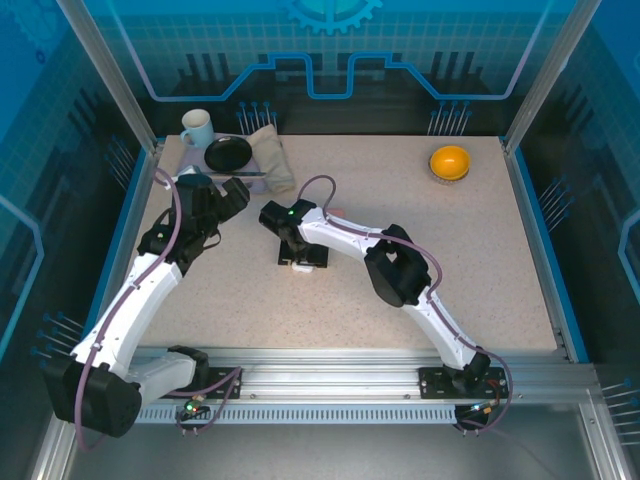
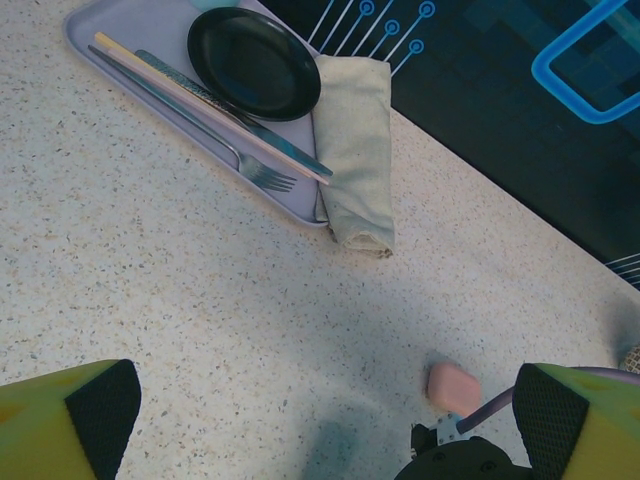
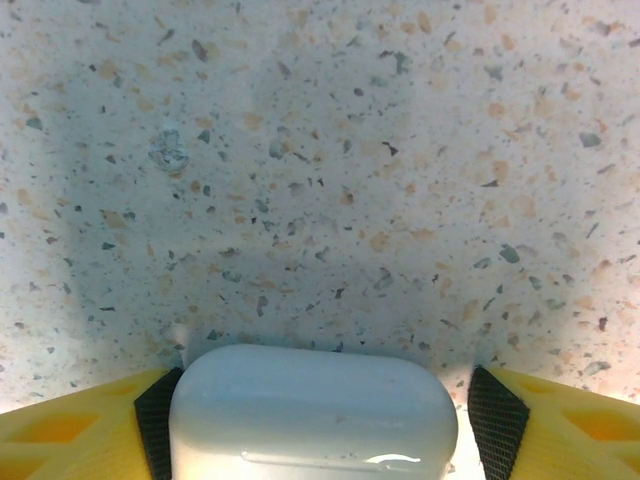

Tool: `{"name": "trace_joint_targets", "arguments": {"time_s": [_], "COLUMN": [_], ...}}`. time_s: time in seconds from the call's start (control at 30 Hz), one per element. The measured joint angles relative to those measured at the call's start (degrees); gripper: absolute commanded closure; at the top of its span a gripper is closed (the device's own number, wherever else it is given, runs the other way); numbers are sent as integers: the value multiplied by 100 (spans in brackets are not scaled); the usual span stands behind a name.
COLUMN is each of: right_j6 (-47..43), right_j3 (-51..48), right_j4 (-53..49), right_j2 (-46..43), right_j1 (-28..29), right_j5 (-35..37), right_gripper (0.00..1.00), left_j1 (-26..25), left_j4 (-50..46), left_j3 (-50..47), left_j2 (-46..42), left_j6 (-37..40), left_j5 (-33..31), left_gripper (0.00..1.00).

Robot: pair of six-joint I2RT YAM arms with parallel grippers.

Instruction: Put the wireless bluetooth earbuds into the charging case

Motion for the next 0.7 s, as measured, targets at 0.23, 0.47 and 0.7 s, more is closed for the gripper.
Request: {"name": "trace_joint_targets", "arguments": {"time_s": [0.23,0.47,0.7], "right_j6": [348,428,433], "right_j3": [0,-42,-1294], "right_j4": [-22,4,442], "right_j2": [0,-17,-774], "right_j1": [17,20,13], "right_j5": [-4,-17,116], "right_gripper": [27,40,46], "left_j1": [0,2,7], "left_j4": [2,2,31], "left_j3": [-33,-81,-149], "left_j2": [0,0,0], "left_j6": [-4,-4,4], "left_j5": [2,28,319], "left_gripper": [1,1,1]}}
